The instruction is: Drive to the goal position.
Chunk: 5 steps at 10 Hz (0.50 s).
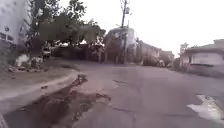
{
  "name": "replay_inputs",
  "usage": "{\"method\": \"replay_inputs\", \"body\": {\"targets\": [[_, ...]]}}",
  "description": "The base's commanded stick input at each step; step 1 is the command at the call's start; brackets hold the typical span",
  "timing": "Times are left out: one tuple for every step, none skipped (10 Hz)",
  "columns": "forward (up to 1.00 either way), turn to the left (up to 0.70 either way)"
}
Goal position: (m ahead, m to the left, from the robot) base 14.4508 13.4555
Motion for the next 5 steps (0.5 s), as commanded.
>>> {"method": "replay_inputs", "body": {"targets": [[1.0,0.0],[1.0,0.0],[1.0,0.0],[1.0,0.0],[1.0,0.0]]}}
